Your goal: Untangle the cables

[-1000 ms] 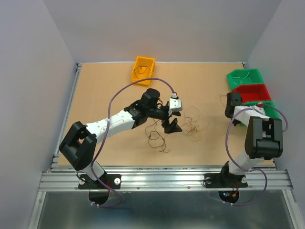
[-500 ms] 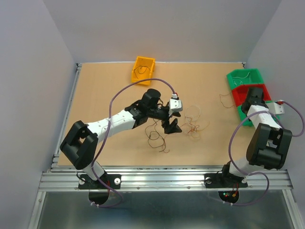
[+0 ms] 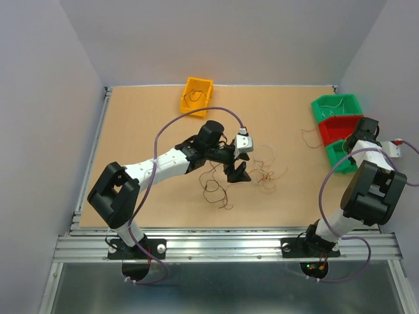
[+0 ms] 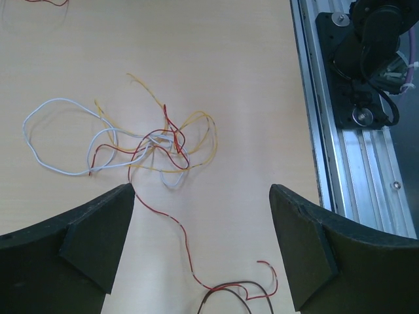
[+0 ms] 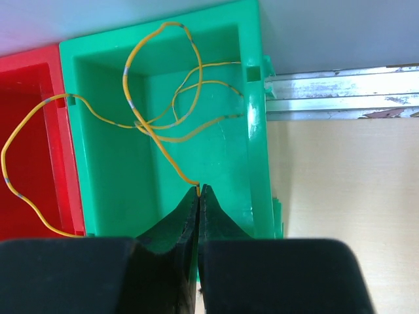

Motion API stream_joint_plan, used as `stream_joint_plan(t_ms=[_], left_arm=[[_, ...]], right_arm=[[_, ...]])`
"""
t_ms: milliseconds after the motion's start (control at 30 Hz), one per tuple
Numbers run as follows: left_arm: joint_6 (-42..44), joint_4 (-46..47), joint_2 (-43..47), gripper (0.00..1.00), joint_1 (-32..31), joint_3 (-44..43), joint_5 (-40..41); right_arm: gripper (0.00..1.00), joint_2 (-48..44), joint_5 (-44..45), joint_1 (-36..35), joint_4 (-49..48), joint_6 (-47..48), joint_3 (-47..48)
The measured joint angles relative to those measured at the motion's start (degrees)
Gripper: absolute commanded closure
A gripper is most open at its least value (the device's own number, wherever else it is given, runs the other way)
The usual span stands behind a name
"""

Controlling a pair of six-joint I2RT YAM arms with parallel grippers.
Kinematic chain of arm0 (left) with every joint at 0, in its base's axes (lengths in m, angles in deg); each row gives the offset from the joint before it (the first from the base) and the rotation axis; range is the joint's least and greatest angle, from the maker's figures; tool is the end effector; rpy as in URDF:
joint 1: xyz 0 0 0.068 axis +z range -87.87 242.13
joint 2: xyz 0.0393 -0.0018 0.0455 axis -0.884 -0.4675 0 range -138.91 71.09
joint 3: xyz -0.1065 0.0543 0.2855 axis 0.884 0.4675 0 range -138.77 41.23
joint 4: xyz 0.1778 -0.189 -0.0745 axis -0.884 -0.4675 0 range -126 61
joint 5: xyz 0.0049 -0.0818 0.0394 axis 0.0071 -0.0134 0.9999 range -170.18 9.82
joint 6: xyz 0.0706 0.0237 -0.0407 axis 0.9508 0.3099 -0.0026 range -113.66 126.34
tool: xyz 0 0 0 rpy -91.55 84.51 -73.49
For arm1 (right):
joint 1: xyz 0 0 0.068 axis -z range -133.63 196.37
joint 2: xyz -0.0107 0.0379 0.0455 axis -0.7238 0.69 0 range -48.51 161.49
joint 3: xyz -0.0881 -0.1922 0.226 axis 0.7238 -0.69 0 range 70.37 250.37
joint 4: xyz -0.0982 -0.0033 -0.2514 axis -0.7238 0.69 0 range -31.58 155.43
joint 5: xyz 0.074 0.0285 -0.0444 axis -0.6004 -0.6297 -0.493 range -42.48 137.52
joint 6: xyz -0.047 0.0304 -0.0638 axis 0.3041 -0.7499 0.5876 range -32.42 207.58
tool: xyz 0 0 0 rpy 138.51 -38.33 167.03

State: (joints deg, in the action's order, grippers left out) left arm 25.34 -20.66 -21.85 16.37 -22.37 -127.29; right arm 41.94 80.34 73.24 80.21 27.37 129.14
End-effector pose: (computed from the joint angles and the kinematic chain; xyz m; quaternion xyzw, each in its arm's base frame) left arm 0.2420 -0.3266 0.2979 0.5957 0.5169 -0.4406 0.4288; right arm 0.2951 -0.1949 0.2230 0.6917 0.5994 -0.1708 0.3649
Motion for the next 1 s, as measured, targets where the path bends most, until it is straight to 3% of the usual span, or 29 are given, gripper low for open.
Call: stream_joint_plan(t_ms=[167, 267, 433, 600, 700, 833, 1000], left_arm=[[0.04, -0.50, -0.07, 0.04, 0.00, 0.00, -0.48], [0.15, -0.50, -0.07, 0.04, 0.00, 0.00, -0.70], [0.33, -0.50, -0.07, 0.04, 0.00, 0.00, -0.76], [0.46, -0.52, -0.07, 0.04, 0.02, 0.00, -0.94], [0.46, -0.55, -0.07, 0.04, 0.00, 0.00, -1.05], [0.46, -0.55, -0.07, 0.04, 0.00, 0.00, -1.27], [0.48, -0.61, -0.07, 0.04, 0.00, 0.00, -1.40]], right_arm=[[0.87, -0.09, -0.39, 0.00, -0.07, 0.33, 0.00], [0.67, -0.09, -0.72, 0.00, -0.17, 0.85, 0.00], [0.50, -2.01, -0.66, -0.02, -0.13, 2.03, -0.04], [0.50, -9.99, 0.63, -0.63, -0.42, 2.86, -0.98], [0.55, -13.84, 1.07, -1.40, -0.79, 3.54, -1.20], [0.66, -13.70, -0.81, -2.82, -3.26, 6.05, -1.77], [0.62, -10.71, -5.57, -4.35, -7.34, 9.49, -2.62]])
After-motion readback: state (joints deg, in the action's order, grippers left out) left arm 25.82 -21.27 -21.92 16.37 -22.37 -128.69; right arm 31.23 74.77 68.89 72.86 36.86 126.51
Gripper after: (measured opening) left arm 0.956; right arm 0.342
